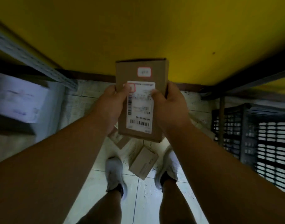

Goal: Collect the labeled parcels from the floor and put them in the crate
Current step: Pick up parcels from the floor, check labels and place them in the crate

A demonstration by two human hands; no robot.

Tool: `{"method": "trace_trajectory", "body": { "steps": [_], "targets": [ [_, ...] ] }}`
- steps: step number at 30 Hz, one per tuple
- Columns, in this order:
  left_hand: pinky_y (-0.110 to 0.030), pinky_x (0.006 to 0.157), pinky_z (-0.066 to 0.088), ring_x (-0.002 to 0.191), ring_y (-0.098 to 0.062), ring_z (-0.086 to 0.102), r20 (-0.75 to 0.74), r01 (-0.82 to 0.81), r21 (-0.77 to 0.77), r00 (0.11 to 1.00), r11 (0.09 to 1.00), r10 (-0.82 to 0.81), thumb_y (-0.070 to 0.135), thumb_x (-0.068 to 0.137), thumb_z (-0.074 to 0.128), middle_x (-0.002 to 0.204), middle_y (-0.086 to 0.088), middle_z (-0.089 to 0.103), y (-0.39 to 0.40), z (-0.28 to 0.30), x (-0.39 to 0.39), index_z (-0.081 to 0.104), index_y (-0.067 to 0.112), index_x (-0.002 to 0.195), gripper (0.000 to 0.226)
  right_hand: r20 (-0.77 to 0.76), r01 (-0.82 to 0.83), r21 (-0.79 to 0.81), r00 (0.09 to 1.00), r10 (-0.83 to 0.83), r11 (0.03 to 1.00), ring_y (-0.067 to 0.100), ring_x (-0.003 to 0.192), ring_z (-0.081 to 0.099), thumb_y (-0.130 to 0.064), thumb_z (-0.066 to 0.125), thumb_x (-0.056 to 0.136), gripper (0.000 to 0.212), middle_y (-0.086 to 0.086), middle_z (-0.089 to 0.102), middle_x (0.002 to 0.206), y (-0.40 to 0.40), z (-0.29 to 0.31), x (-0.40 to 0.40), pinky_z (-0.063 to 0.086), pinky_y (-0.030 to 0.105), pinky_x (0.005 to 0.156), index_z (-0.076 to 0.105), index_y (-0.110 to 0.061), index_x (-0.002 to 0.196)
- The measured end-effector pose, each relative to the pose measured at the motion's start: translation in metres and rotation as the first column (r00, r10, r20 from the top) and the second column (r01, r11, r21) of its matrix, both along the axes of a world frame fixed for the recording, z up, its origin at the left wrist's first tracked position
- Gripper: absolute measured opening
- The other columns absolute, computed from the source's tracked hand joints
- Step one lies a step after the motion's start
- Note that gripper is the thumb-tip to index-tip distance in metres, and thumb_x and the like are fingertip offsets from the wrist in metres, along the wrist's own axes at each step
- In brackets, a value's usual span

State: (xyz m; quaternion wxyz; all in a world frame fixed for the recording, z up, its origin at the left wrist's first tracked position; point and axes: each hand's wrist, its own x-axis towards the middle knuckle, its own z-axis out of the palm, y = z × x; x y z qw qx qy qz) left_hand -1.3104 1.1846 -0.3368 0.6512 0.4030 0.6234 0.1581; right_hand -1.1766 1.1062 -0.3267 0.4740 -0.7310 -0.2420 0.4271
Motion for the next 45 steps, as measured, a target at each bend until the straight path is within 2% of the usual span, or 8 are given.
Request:
{"method": "trace_trajectory", "body": {
  "steps": [5,12,20,28,33,38,41,45],
  "targets": [
    [-0.042,0.079,0.057,0.091,-0.014,0.074,0.116,-0.017,0.14,0.993,0.99,0.001,0.046,0.095,0.059,0.102,0.008,0.077,-0.04,0.166,-0.033,0.065,0.033,0.115,0.024,-0.059,-0.024,0.082,0.998,0.029,0.996,0.013,0.098,0.072,-0.04,0.051,0.096,0.035,-0.007,0.073,0.11,-0.048,0.168,-0.026,0.061,0.048,0.082,0.058,-0.034,0.13],
    [-0.049,0.083,0.058,0.088,-0.017,0.073,0.034,-0.137,0.451,0.99,0.882,0.136,0.07,0.074,0.055,0.095,0.007,0.076,-0.123,0.315,-0.06,0.062,0.036,0.096,0.042,0.113,-0.021,0.211,0.994,-0.004,0.977,0.005,0.082,0.072,-0.053,0.043,0.098,0.028,-0.012,0.074,0.092,-0.111,0.294,-0.063,0.061,0.041,0.071,0.063,-0.035,0.103],
    [-0.047,0.089,0.055,0.096,-0.015,0.068,0.033,-0.447,0.594,0.844,0.668,0.535,0.075,0.075,0.048,0.102,0.01,0.072,-0.26,0.376,-0.092,0.056,0.047,0.093,0.034,0.168,-0.421,0.335,0.907,0.386,0.843,0.007,0.077,0.073,-0.048,0.043,0.102,0.026,-0.006,0.074,0.091,-0.177,0.35,-0.081,0.061,0.032,0.063,0.061,-0.029,0.107],
    [-0.036,0.078,0.053,0.088,-0.005,0.067,0.003,-0.657,0.628,0.538,0.417,0.843,0.074,0.082,0.042,0.097,0.017,0.069,-0.461,0.401,-0.168,0.053,0.042,0.114,0.046,0.327,-0.785,0.36,0.612,0.72,0.504,0.014,0.075,0.073,-0.054,0.036,0.097,0.042,-0.002,0.073,0.088,-0.312,0.381,-0.171,0.061,0.041,0.061,0.06,-0.021,0.108],
    [-0.032,0.071,0.05,0.09,-0.005,0.064,0.028,-0.718,0.629,0.405,0.298,0.914,0.072,0.087,0.039,0.098,0.017,0.066,-0.586,0.409,-0.198,0.049,0.041,0.117,0.045,0.457,-0.867,0.372,0.482,0.747,0.332,-0.005,0.074,0.067,-0.046,0.036,0.104,0.029,-0.014,0.069,0.084,-0.412,0.396,-0.217,0.048,0.012,0.053,0.058,-0.029,0.112],
    [-0.018,0.059,0.039,0.074,0.011,0.061,-0.055,-0.704,0.694,0.162,0.154,0.985,0.071,0.089,0.038,0.082,0.033,0.063,-0.786,0.416,-0.264,0.048,0.049,0.114,0.035,0.417,-0.908,0.399,0.307,0.856,0.131,-0.014,0.08,0.063,-0.055,0.032,0.099,0.027,-0.032,0.067,0.087,-0.579,0.392,-0.315,0.045,0.006,0.06,0.054,-0.04,0.108],
    [-0.022,0.066,0.042,0.075,0.02,0.058,-0.108,-0.693,0.718,-0.014,0.068,0.994,0.067,0.084,0.043,0.078,0.051,0.057,-0.932,0.419,-0.299,0.051,0.056,0.11,0.029,0.301,-0.912,0.409,0.109,0.947,-0.025,-0.014,0.079,0.064,-0.049,0.036,0.103,0.021,-0.024,0.066,0.089,-0.707,0.383,-0.383,0.047,0.007,0.058,0.053,-0.038,0.108],
    [-0.028,0.074,0.053,0.087,0.002,0.066,-0.166,-0.717,0.696,-0.231,-0.052,0.959,0.049,0.093,0.049,0.094,0.027,0.069,-1.089,0.431,-0.324,0.055,0.061,0.109,0.021,0.309,-0.859,0.424,-0.16,0.938,-0.286,-0.021,0.079,0.058,-0.049,0.035,0.102,0.013,-0.038,0.063,0.085,-0.854,0.388,-0.446,0.042,0.002,0.054,0.047,-0.045,0.1]
  ]
}}
